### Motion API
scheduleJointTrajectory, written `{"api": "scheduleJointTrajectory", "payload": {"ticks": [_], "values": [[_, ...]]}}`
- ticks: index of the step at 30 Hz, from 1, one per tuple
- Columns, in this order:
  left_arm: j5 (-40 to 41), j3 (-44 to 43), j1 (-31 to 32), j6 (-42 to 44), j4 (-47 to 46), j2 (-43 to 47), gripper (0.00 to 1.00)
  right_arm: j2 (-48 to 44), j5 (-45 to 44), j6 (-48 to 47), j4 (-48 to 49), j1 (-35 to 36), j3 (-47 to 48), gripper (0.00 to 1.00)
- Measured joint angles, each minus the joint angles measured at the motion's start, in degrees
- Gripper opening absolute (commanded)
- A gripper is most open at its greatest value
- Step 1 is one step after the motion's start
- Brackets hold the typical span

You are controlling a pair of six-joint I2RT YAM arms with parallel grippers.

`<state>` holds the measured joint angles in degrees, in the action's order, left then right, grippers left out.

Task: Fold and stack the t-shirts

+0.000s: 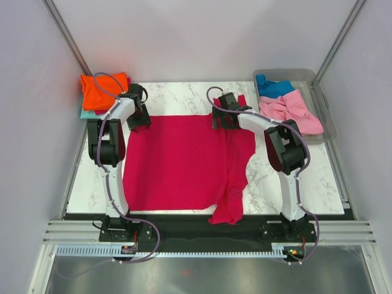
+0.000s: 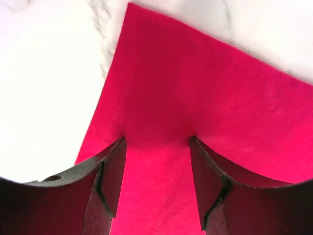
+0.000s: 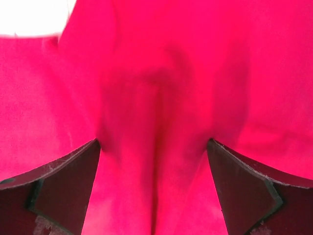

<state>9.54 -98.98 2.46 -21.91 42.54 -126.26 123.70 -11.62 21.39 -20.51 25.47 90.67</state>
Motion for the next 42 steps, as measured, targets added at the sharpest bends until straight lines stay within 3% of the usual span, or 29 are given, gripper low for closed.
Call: {"api": "scheduleJointTrajectory", "payload": {"ticks": [2, 3, 9, 18, 26, 30, 33, 37, 42], "values": [[0.85, -3.45, -0.76, 0.02, 1.38, -2.05, 0.6, 1.86, 0.26, 0.76, 0.26, -0.96, 2.4, 0.98], [1.27, -5.03, -1.33, 0.09, 1.88, -2.95, 0.51, 2.64, 0.46, 0.98, 0.44, -1.49, 3.54, 0.98], [2.23, -14.29, -5.77, 0.37, 5.88, -8.24, 0.52, 8.26, 2.82, 1.33, 1.95, -4.11, 11.76, 0.98], [-3.28, -30.4, -14.97, 0.37, 12.52, -17.11, 0.54, 16.06, 10.01, 1.4, 2.86, -5.46, 24.11, 0.98], [-2.91, -28.28, -12.09, 0.44, 13.86, -14.69, 0.62, 15.02, 16.11, -1.03, 0.37, -6.21, 24.17, 0.98], [-1.66, -19.06, -8.81, 0.42, 14.03, -4.61, 0.7, 9.94, 16.98, -2.01, -4.52, -6.01, 21.29, 0.98], [-1.25, -5.6, -6.82, 0.31, 12.24, 10.95, 0.77, 1.38, 15.54, -2.29, -6.49, -4.76, 14.53, 0.98], [-3.74, 12.31, -6.99, -0.07, 8.57, 35.69, 0.77, -15.89, 11.02, -1.57, -7.08, 0.48, -0.55, 0.98], [-11.15, 34.53, -4.98, -0.63, 3.91, 61.92, 0.77, -34.49, 6.84, 2.73, -8.24, 9.49, -21.11, 0.85]]}}
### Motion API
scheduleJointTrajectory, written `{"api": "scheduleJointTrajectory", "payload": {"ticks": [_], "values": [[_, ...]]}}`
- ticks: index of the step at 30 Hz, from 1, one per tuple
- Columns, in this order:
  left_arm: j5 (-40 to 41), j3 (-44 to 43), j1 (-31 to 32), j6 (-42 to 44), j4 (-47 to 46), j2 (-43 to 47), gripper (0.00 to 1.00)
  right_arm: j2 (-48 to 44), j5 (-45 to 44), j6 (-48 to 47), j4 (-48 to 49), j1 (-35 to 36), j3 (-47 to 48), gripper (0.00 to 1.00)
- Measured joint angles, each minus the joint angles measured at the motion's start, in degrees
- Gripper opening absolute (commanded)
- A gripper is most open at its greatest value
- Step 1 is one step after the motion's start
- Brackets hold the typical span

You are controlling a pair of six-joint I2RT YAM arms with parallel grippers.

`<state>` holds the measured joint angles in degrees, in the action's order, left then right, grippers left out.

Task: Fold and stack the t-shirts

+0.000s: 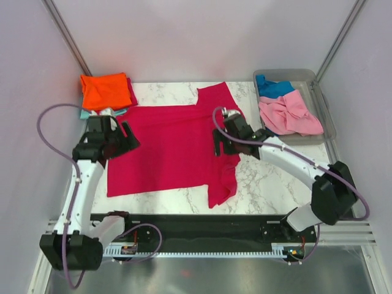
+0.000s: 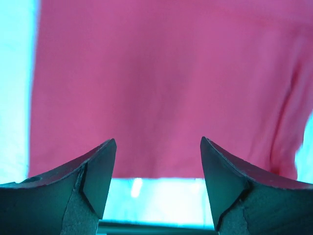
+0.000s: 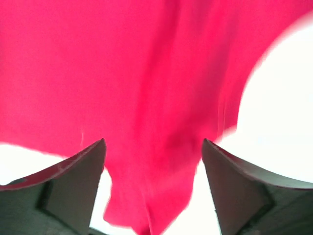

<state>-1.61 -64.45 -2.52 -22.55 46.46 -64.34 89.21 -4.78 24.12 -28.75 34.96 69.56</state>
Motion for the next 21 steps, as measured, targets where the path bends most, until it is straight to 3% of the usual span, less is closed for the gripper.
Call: {"api": "scheduleJointTrajectory", "payload": {"ticks": [7, 13, 21], "values": [[-8.81, 17.81, 6.84, -1.66, 1.07, 13.86, 0.84, -9.49, -5.09, 9.7, -5.4, 11.74, -19.37, 0.77], [-12.7, 19.21, 7.91, -2.36, -0.9, 20.72, 0.84, -15.52, -8.66, 18.51, -9.18, 20.83, -22.97, 0.7], [-15.06, 19.78, 8.26, -2.4, -2.43, 21.57, 0.83, -13.03, -12.52, 24.28, -9.88, 24.5, -23.47, 0.53]]}}
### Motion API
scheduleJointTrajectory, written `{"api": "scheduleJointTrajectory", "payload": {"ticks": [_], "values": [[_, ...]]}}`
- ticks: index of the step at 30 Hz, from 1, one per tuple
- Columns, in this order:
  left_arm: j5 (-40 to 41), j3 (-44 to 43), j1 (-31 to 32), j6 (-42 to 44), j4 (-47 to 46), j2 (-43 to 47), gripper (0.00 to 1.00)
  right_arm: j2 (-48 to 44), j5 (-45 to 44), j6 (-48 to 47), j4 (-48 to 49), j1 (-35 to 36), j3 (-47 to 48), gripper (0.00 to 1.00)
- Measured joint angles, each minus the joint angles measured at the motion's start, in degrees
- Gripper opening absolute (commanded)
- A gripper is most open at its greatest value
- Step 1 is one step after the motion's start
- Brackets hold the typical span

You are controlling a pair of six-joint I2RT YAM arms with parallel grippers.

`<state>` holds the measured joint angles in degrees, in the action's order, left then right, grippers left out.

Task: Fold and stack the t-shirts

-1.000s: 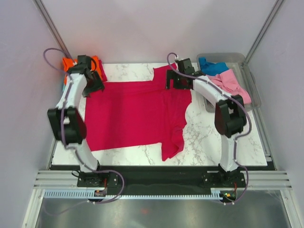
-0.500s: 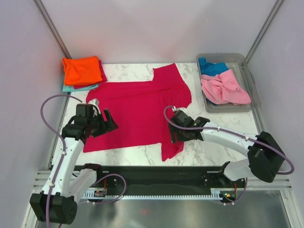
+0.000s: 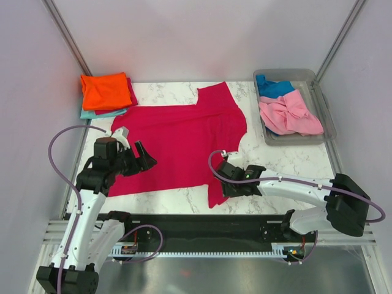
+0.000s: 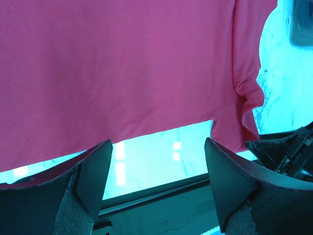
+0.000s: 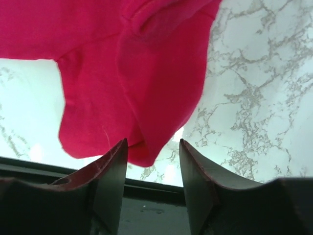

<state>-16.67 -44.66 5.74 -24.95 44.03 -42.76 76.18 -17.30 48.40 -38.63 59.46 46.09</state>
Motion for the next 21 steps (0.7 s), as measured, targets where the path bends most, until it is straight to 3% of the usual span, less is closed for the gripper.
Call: {"api": "scheduleJointTrajectory", "payload": {"ticks": [11, 13, 18, 21], "values": [[-0.09, 0.07, 0.76, -0.07, -0.52, 0.83, 0.83, -0.46, -8.55, 4.46, -4.66, 0.07, -1.01, 0.07], [-0.09, 0.07, 0.79, -0.07, -0.57, 0.83, 0.83, -4.24, -10.64, 6.56, -6.69, 0.04, -1.53, 0.0], [-0.09, 0.07, 0.9, -0.07, -0.87, 0.85, 0.82, -24.85, -14.97, 13.46, -11.39, -0.26, -5.2, 0.0], [-0.09, 0.07, 1.03, -0.09, -0.9, 0.87, 0.82, -38.91, -16.15, 17.44, -13.16, -0.74, -8.02, 0.87]]}}
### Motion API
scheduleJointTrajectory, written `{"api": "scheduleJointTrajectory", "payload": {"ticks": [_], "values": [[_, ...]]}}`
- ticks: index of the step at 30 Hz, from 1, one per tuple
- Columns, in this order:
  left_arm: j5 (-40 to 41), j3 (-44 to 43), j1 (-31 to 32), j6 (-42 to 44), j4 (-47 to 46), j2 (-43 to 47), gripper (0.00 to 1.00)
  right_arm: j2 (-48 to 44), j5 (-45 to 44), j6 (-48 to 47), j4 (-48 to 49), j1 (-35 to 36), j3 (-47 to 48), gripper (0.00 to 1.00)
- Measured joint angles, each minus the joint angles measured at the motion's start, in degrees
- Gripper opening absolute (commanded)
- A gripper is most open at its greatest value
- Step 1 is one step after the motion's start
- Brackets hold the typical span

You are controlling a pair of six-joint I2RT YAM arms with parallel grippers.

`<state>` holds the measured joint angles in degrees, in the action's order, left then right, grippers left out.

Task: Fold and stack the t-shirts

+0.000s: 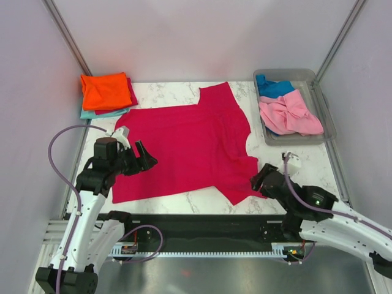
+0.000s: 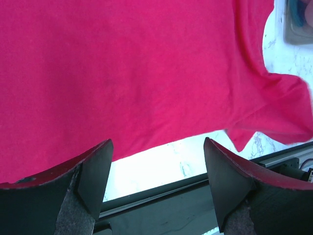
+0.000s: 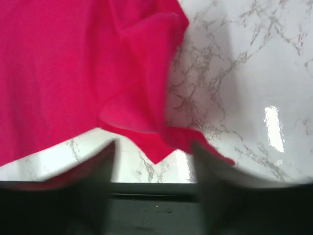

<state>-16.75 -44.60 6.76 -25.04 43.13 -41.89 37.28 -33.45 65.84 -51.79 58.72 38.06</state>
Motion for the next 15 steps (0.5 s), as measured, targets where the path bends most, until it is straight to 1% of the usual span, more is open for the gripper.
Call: {"api": "scheduleJointTrajectory", "payload": {"ticks": [1, 3, 5, 9, 10, 13, 14, 15], "values": [[0.0, 0.0, 0.09, 0.0, -0.02, 0.0, 0.82, -3.72, -0.33, 1.11, -0.87, -0.13, -0.63, 0.98], [0.0, 0.0, 0.13, 0.0, -0.02, 0.0, 0.82, -7.89, -0.63, 2.49, -2.23, -0.35, -1.57, 0.98], [-0.02, 0.0, 0.13, 0.0, -0.02, 0.0, 0.82, -8.33, -0.39, 3.76, -3.39, -0.35, -2.38, 0.98], [0.04, 0.0, 0.13, 0.0, -0.02, 0.0, 0.81, -3.72, 0.2, 4.76, -4.83, -0.37, -2.56, 0.98], [0.09, 0.0, 0.13, -0.02, 0.0, -0.07, 0.79, -1.81, 0.26, 4.76, -5.27, -0.37, -2.51, 0.98], [0.74, 0.0, 0.66, -0.28, 0.15, -0.24, 0.78, 4.94, 0.83, 3.34, -6.47, -0.33, -1.14, 0.98], [1.29, 0.0, 1.07, -0.52, 0.31, -0.26, 0.78, 7.15, 1.25, 2.54, -6.23, -0.17, -0.35, 0.97], [1.77, 0.0, 1.57, -0.81, 0.46, -0.26, 0.78, 9.09, 1.62, 1.64, -5.6, 0.07, 0.26, 0.93]]}}
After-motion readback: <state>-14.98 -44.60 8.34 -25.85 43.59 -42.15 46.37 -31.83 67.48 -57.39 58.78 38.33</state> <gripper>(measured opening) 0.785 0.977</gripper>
